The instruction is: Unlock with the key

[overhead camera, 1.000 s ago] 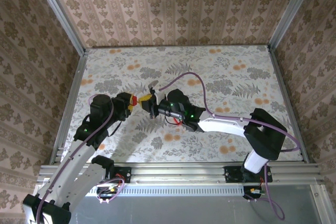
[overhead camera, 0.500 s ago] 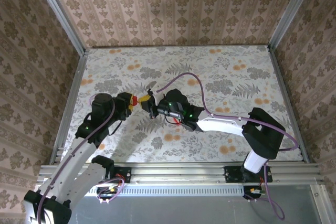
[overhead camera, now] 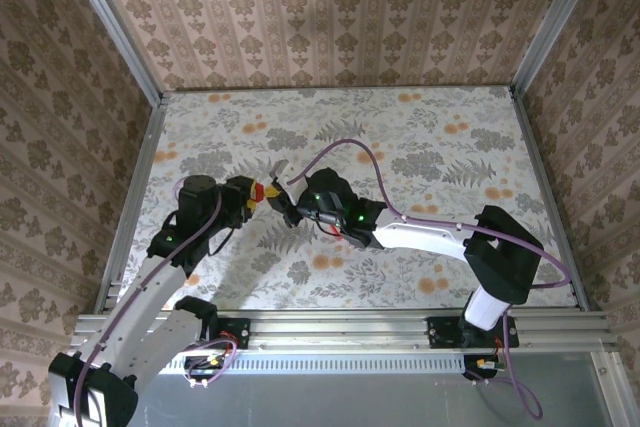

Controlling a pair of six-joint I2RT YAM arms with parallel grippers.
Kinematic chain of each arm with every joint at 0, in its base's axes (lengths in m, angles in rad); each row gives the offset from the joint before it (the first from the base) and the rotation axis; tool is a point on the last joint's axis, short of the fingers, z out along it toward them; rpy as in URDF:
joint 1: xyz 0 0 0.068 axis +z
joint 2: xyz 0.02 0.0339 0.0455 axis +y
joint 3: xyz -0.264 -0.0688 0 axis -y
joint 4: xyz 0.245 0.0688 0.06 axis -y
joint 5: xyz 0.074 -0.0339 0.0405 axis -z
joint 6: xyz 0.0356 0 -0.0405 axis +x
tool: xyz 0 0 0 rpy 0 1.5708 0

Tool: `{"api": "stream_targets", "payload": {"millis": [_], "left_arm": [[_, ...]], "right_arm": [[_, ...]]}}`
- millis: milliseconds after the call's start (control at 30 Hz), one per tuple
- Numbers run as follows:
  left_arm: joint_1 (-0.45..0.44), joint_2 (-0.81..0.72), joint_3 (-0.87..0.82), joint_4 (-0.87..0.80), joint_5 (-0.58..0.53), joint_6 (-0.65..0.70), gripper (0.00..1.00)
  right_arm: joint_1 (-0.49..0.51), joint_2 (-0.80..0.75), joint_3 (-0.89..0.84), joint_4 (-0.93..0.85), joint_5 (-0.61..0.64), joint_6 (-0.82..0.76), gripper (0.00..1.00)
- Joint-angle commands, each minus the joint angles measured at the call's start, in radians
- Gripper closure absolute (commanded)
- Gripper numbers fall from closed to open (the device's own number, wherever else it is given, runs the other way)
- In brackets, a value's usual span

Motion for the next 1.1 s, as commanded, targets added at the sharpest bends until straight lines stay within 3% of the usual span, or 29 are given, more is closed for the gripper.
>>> {"api": "stream_targets", "payload": {"millis": [0,133,233,567,633,1067], "left_arm": [[-0.018,0.005,0.059,0.089,0.182,0.007,1.0],[-0.017,0.006,0.047,0.105,0.184,0.001,1.0],[-0.025,0.01,0.053,0.115,0.17,0.01,1.0],[-0.053,0.006,0.049,0.176,0.103,0.037,1.0],[-0.092,0.005,0.03,0.206,0.094,0.018,1.0],[-0.143,0.024,0.04,0.169,0.087,0.031,1.0]], "right_arm": [[0.082,-0.002,0.022,-0.092,-0.096,-0.163,1.0],[0.085,-0.01,0.026,-0.119,-0.1,-0.197,1.0],[0.065,0.0,0.033,-0.11,-0.112,-0.131,1.0],[-0.072,0.061,-0.028,0.259,-0.281,0.454,1.0],[-0.093,0.091,-0.04,0.358,-0.312,0.557,1.0],[-0.037,0.11,0.006,0.256,-0.159,0.371,1.0]]}}
